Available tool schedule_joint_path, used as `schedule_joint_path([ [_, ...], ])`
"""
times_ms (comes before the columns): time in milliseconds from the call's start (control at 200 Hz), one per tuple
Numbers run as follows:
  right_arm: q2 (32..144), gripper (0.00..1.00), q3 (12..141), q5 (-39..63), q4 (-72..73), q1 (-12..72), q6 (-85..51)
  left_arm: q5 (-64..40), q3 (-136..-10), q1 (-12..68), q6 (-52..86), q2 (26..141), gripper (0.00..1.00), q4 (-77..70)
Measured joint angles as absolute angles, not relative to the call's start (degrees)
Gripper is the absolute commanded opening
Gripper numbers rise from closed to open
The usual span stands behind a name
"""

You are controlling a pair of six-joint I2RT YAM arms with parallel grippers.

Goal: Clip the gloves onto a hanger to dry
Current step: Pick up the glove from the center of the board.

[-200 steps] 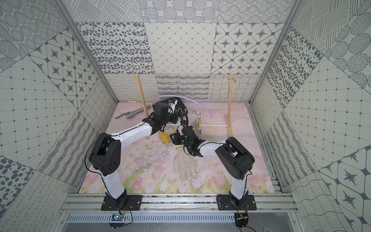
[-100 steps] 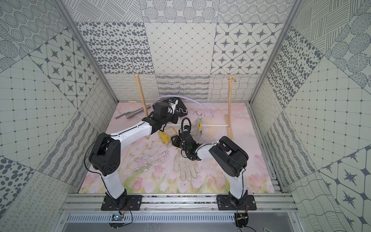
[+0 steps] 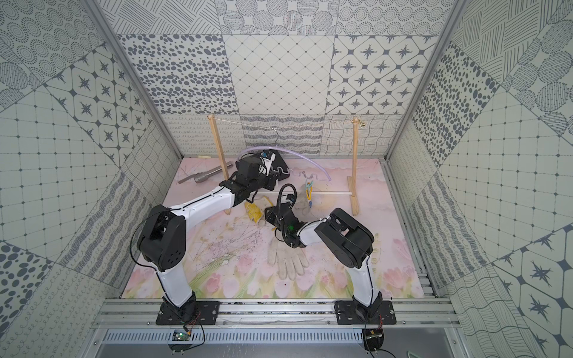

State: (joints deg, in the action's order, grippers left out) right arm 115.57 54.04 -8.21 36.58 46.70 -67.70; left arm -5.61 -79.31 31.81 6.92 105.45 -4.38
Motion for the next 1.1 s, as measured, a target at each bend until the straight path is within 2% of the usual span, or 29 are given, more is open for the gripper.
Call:
schedule_joint_path([
  [200, 116.4, 0.38, 55.7, -10.8, 36.4, 47.2, -70.8, -5.6, -79.4, 31.8, 6.9, 105.4, 0.00, -4.2],
  [1096, 124.9, 0.32, 60.4, -12.5, 43.1, 46.5, -77.9, -7.1, -80.2, 31.8, 7.1, 106.4, 0.00, -4.1],
])
